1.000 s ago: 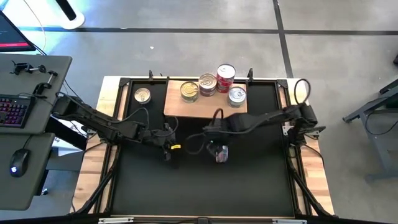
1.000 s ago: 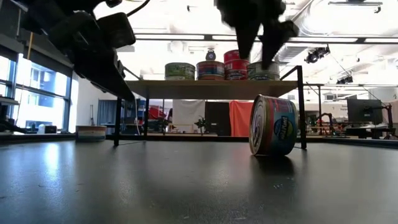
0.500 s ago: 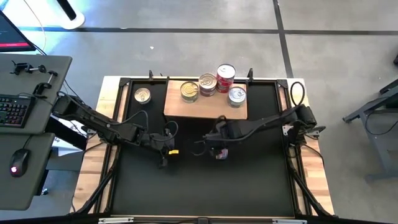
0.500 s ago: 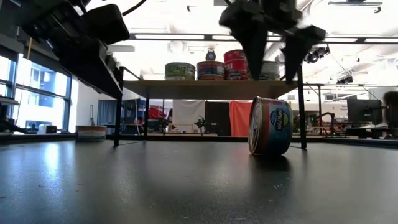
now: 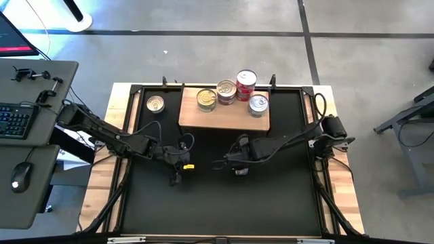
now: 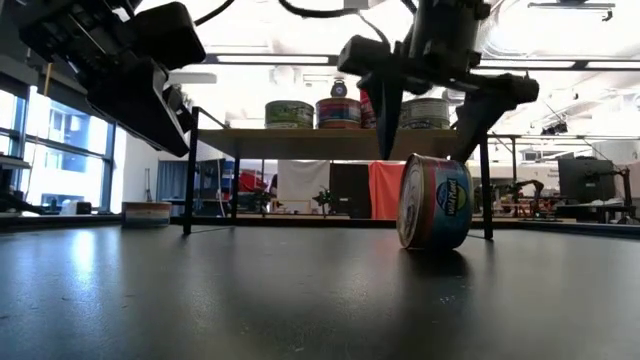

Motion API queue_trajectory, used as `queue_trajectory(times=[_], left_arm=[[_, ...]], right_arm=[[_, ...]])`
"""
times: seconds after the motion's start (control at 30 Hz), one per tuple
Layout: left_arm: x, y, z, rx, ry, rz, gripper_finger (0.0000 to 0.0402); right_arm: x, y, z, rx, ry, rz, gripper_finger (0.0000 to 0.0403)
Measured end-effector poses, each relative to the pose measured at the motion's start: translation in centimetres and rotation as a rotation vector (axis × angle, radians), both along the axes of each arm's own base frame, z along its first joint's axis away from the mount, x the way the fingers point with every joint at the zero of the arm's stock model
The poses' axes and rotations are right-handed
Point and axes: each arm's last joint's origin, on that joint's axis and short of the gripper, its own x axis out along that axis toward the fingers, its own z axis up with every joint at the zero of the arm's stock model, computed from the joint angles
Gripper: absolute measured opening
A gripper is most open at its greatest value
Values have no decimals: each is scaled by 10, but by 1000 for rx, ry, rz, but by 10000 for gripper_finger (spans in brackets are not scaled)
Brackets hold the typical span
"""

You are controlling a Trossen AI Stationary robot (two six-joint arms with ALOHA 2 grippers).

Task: Stack canned seafood by type on shelf
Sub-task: Stack the blue tuna can on top of the blue tuna can on the shelf

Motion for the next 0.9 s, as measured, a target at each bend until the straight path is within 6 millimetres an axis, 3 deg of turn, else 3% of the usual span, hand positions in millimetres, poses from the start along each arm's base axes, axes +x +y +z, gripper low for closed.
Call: queue_trajectory(times=[0.23,0.47,0.57,0.77,0.9], left_arm=[[0,0,0,0,0,0,0],[0,0,0,1,0,3,0],[0,0,0,0,0,4,0],[0,0,0,0,0,5,0],[0,0,0,-13,3,18,0]], right_arm=[[3,3,-23,20,97,-41,337],[9,5,-29,25,69,-35,328],[9,5,-29,24,76,-33,293],[9,9,-20,34,94,52,168],[20,11,8,26,14,170,169]])
